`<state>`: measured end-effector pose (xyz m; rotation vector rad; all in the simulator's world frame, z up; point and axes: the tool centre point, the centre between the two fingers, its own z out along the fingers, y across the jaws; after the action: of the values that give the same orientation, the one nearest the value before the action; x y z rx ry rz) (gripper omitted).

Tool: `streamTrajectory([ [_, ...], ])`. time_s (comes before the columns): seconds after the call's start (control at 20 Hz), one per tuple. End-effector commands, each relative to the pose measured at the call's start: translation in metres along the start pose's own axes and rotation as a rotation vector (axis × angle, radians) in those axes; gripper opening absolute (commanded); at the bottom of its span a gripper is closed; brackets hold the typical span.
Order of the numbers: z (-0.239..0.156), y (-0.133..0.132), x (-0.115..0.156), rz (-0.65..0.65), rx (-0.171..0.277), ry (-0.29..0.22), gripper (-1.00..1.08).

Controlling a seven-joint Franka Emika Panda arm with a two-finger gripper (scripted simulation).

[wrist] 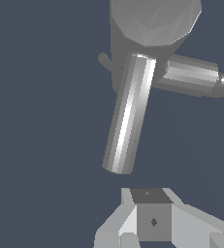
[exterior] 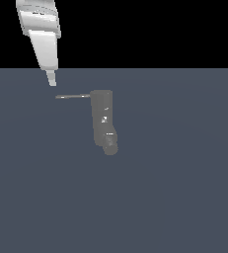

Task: Turn on the faucet by rotating a designated handle.

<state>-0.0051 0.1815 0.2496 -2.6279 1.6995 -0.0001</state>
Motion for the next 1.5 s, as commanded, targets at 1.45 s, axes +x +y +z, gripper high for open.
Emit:
streamTrajectory([
  [1.45, 0.048, -0.045, 0.032, 0.229, -0.01, 0.008, -1.0],
])
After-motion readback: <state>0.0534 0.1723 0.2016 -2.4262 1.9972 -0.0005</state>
